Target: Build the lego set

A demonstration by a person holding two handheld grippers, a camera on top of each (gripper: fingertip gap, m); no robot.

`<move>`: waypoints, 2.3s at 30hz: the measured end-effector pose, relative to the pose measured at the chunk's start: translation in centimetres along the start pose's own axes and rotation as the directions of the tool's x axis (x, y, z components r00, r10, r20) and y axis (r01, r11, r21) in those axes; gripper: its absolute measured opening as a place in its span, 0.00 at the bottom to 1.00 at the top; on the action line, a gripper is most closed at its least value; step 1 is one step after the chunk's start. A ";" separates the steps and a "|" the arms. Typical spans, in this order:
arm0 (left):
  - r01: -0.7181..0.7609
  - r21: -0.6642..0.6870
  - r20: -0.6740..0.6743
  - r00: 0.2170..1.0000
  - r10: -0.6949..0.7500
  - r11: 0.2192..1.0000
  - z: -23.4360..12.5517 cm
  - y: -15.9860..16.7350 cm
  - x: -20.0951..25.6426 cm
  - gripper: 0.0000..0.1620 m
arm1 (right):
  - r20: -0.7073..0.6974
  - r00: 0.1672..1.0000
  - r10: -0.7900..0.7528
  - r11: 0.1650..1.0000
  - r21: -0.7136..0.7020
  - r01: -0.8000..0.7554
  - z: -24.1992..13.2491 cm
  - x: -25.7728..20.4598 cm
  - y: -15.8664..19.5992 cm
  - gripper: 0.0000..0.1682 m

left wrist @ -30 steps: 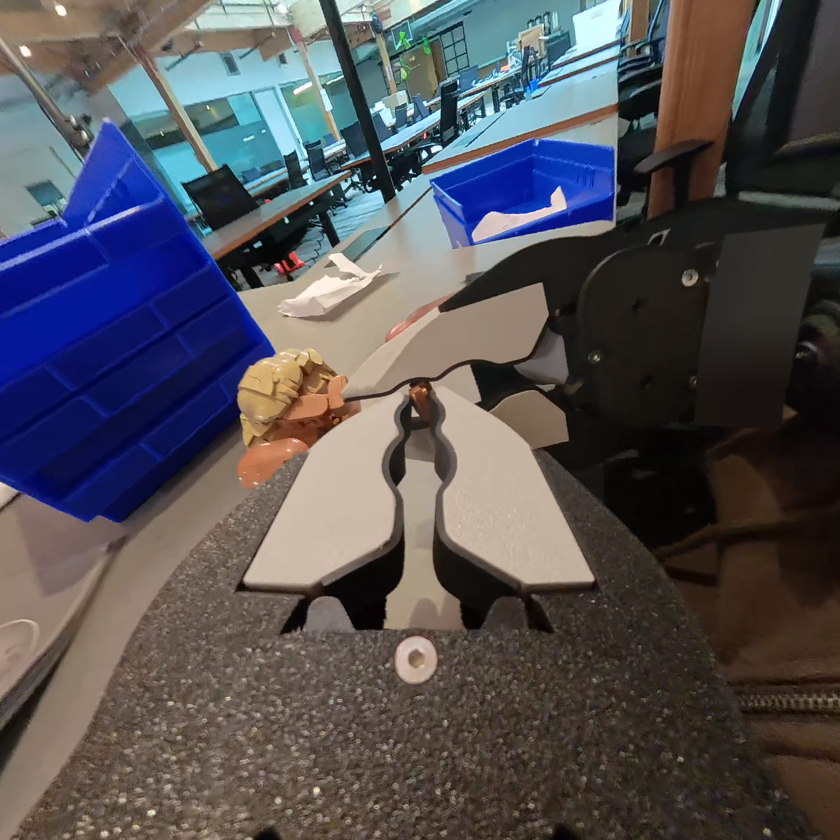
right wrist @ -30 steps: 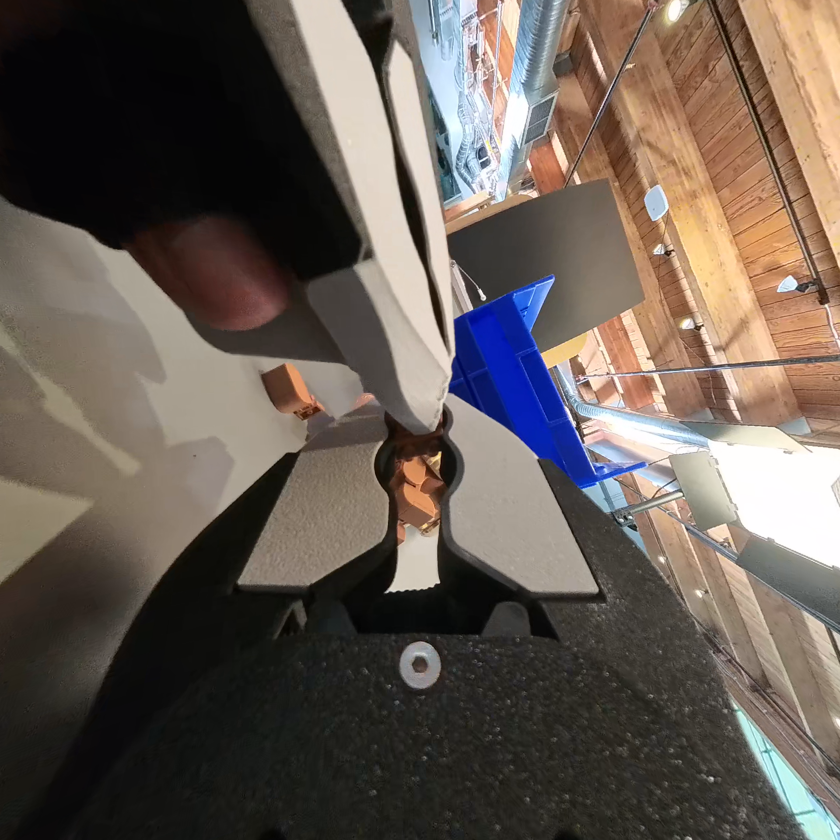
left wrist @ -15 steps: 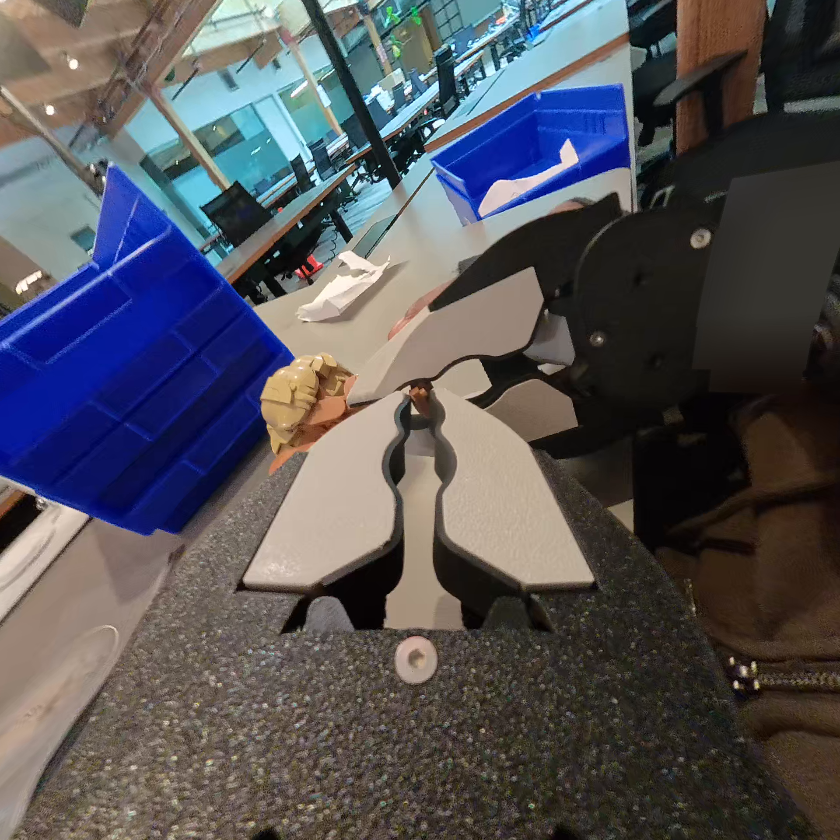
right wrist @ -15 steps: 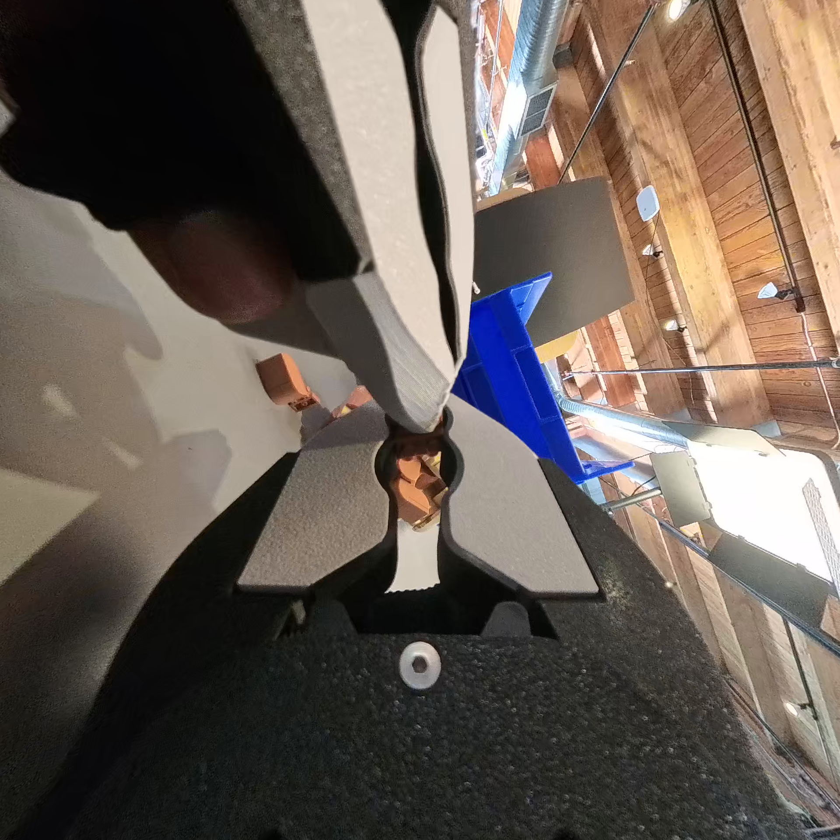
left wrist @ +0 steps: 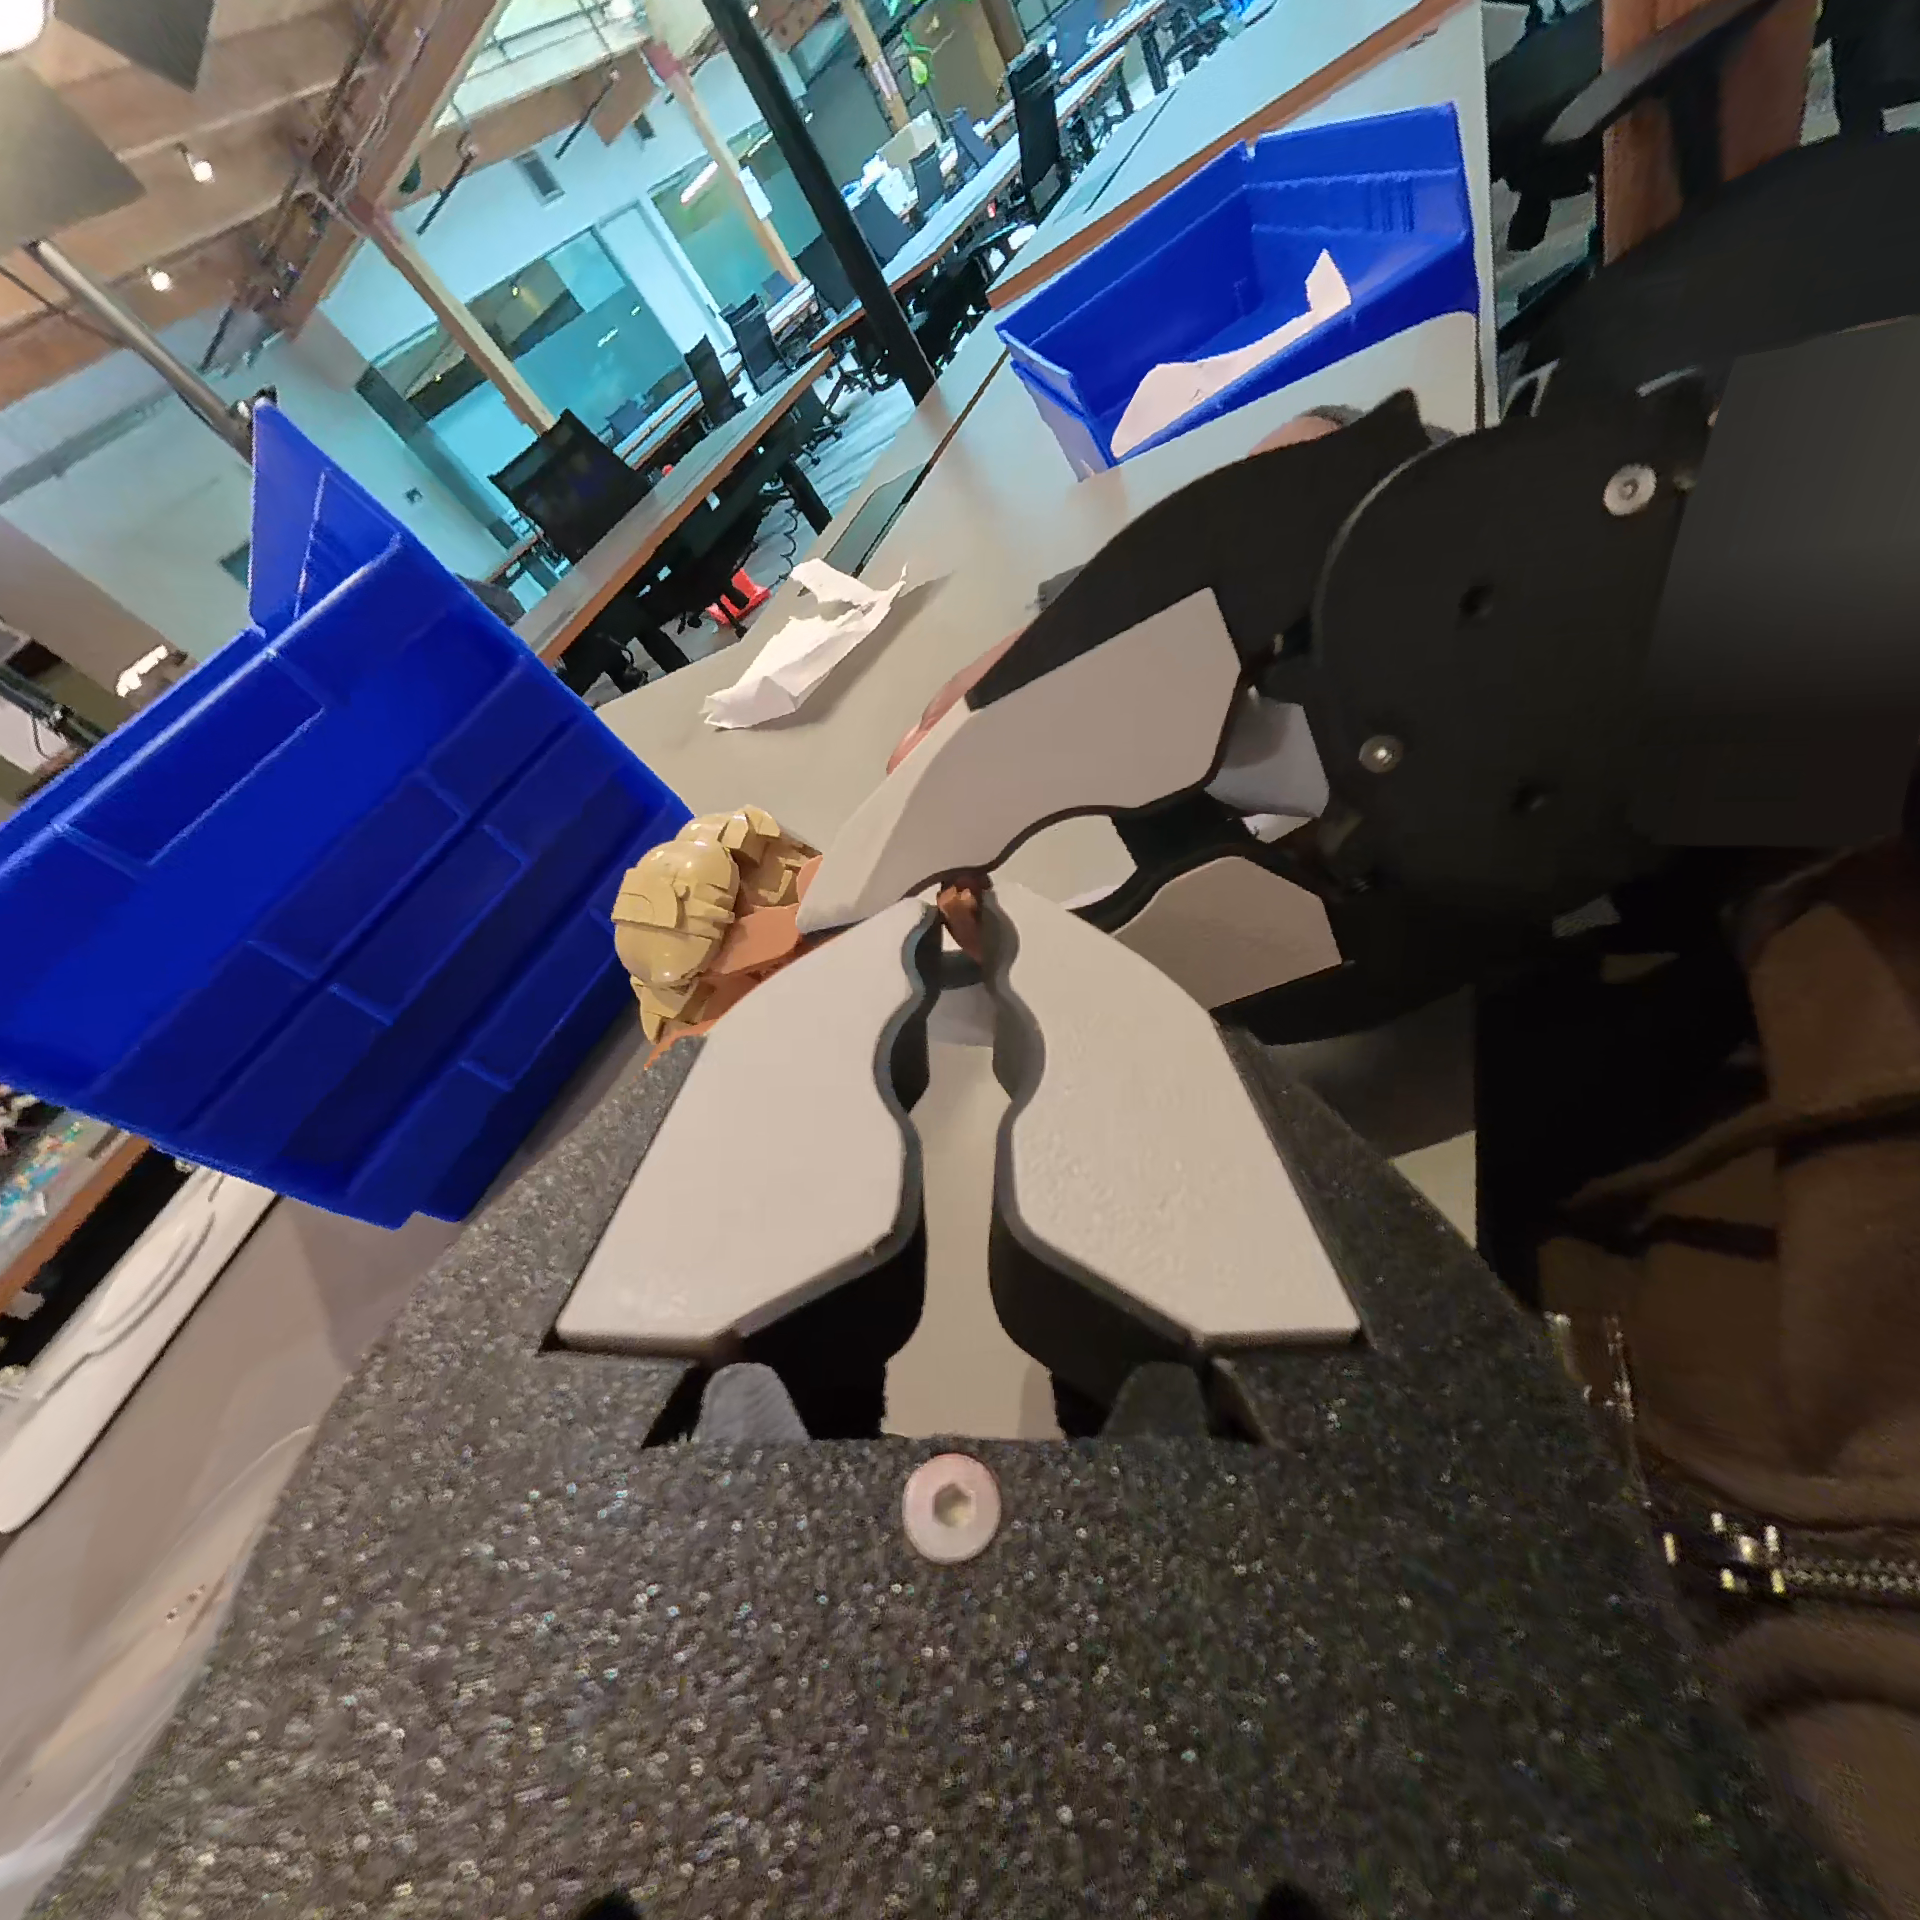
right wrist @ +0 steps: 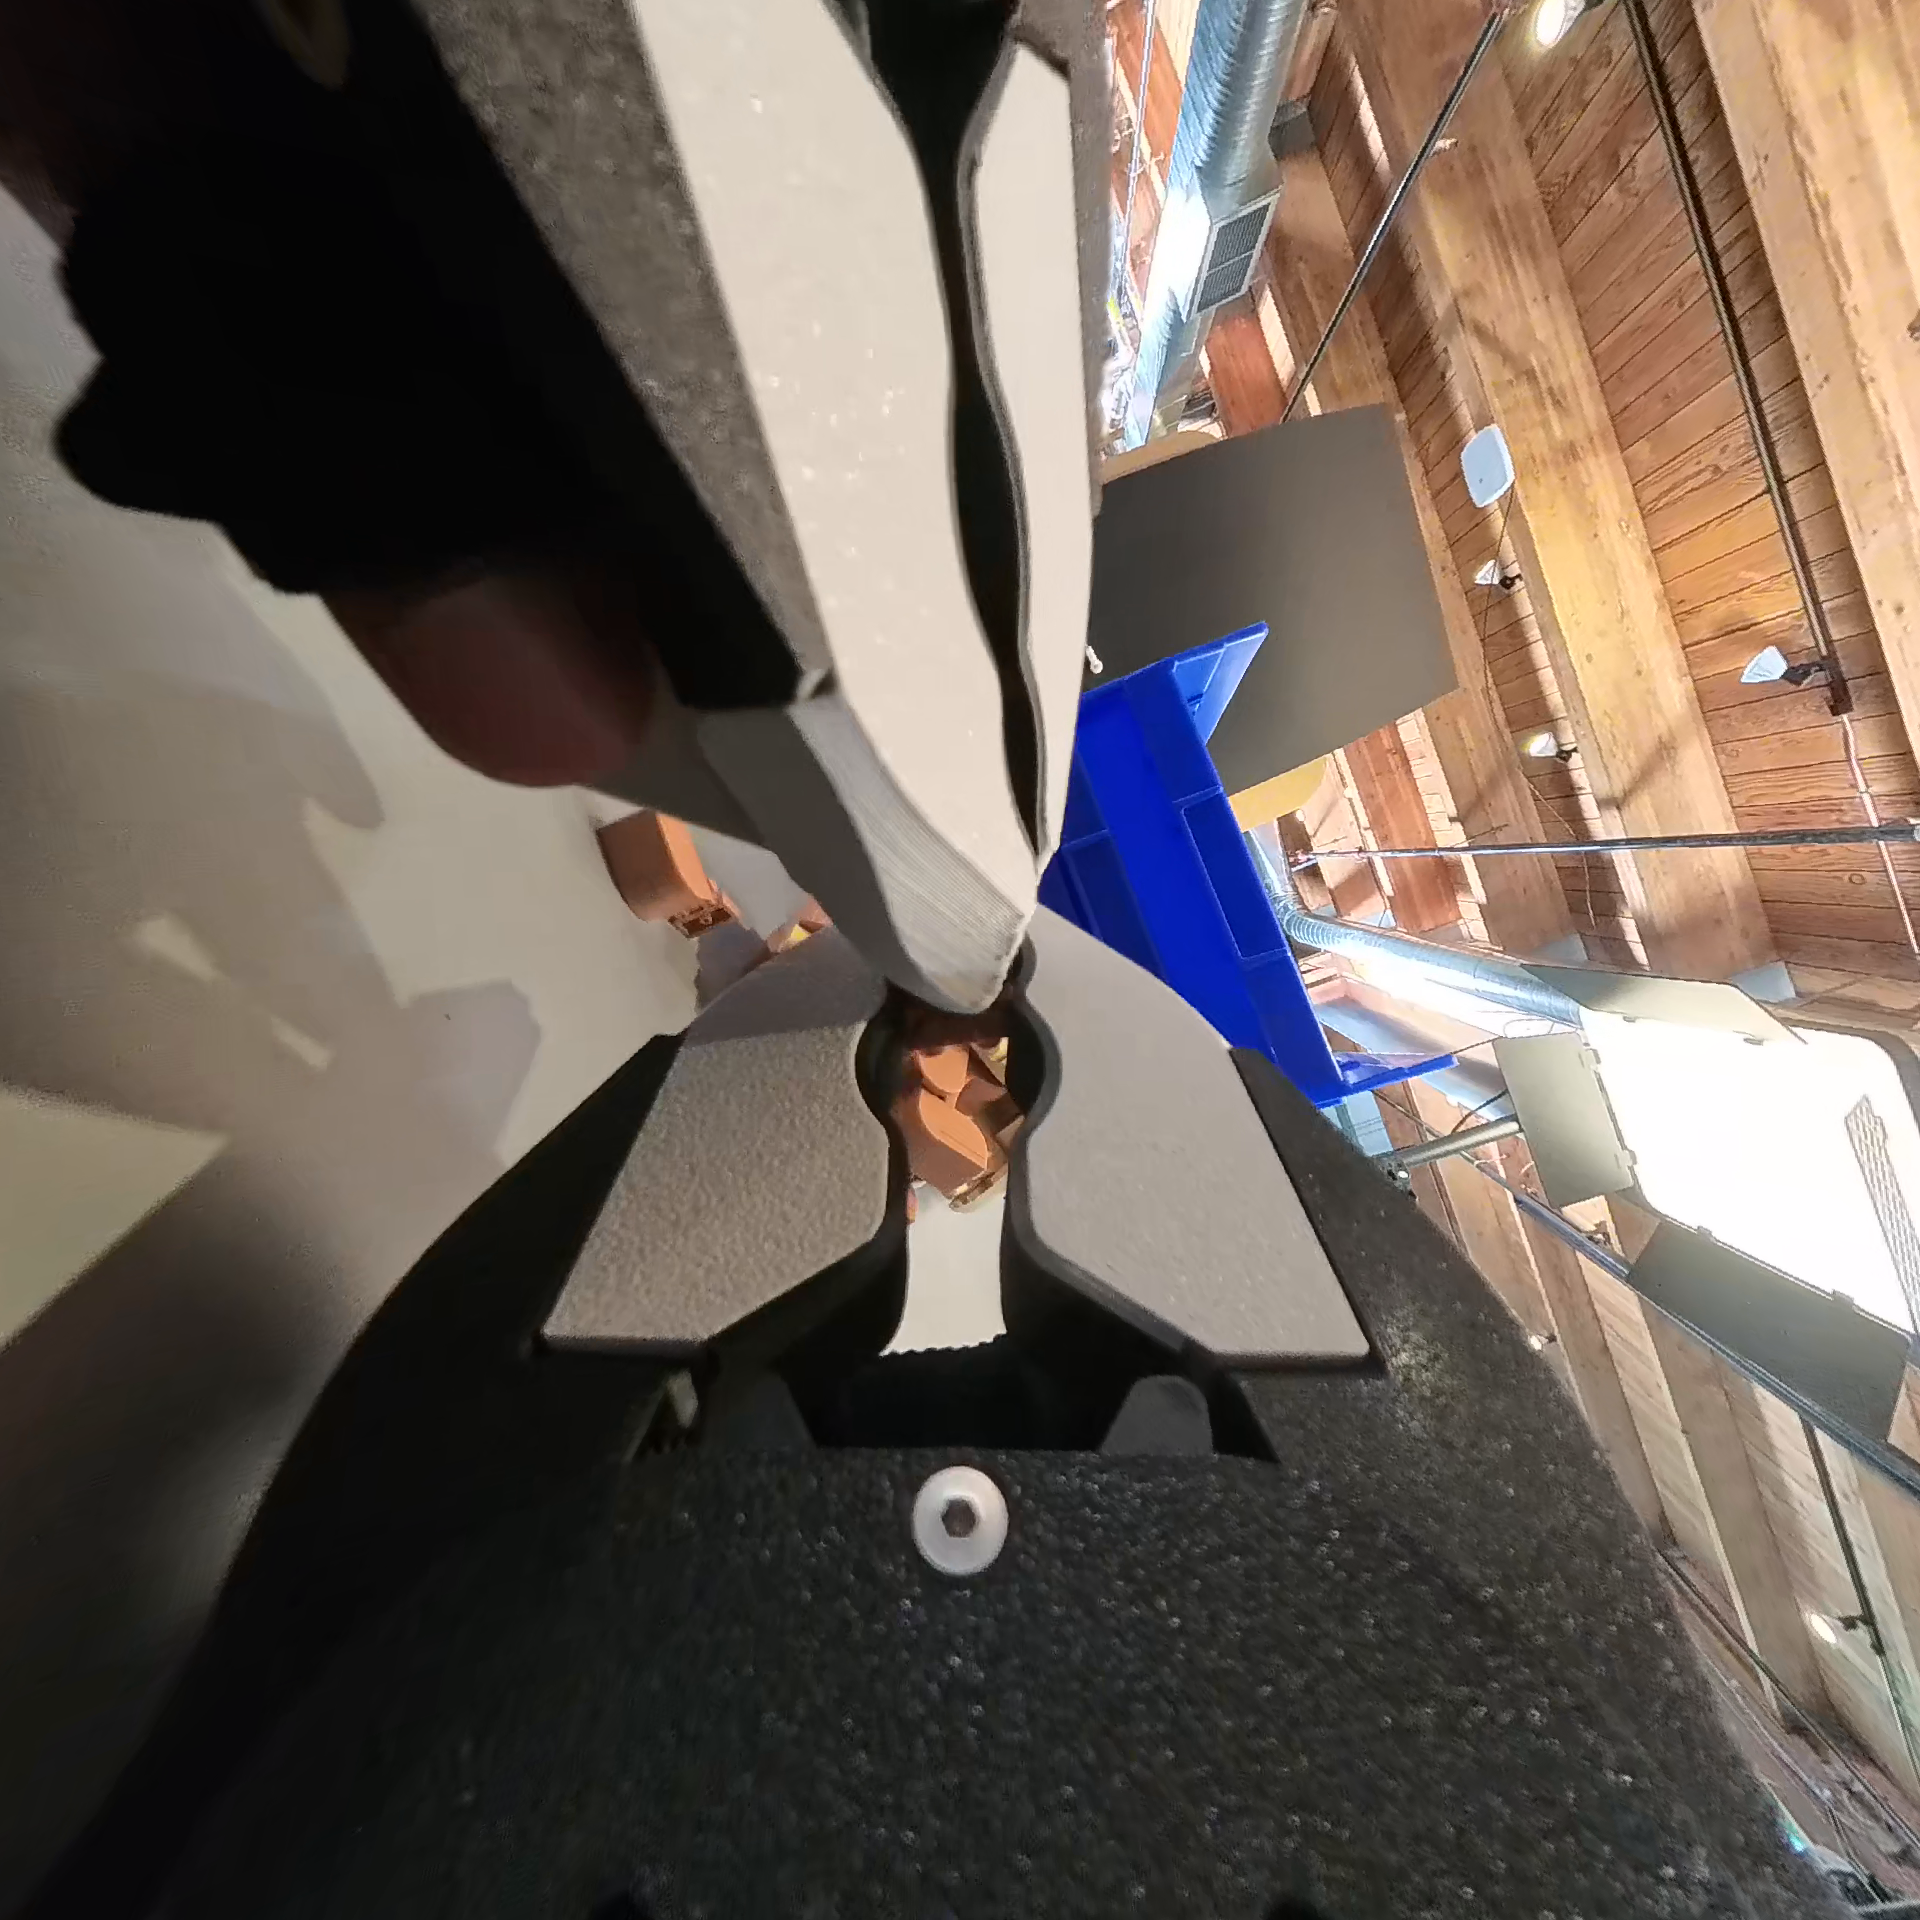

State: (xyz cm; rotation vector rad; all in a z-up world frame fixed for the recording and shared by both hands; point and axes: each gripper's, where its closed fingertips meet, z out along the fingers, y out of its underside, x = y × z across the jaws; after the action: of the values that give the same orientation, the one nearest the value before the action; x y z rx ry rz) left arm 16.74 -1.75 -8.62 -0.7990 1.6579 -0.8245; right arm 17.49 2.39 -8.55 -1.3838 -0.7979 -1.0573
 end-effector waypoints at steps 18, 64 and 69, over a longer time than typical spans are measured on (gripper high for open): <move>-0.096 0.007 0.005 0.995 0.096 0.995 0.2 0.1 0.4 0.05 | 0.029 1.000 -0.001 1.000 -0.023 0.002 0.3 -0.4 0.3 0.10; -0.007 -0.060 0.074 0.997 0.011 0.998 0.2 1.0 0.5 0.02 | 0.137 0.990 -0.021 0.995 -0.098 0.035 0.7 -2.1 1.2 0.10; -0.015 -0.050 0.064 0.998 0.018 0.999 0.2 0.9 0.5 0.02 | 0.136 0.991 -0.018 0.994 -0.105 0.032 0.7 -2.0 1.3 0.10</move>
State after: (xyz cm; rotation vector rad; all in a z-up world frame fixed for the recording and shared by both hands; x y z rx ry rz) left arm 16.75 -1.73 -9.71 -0.8364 1.6315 -0.7412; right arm 18.03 3.22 -10.82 -1.5527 -0.8692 -1.0470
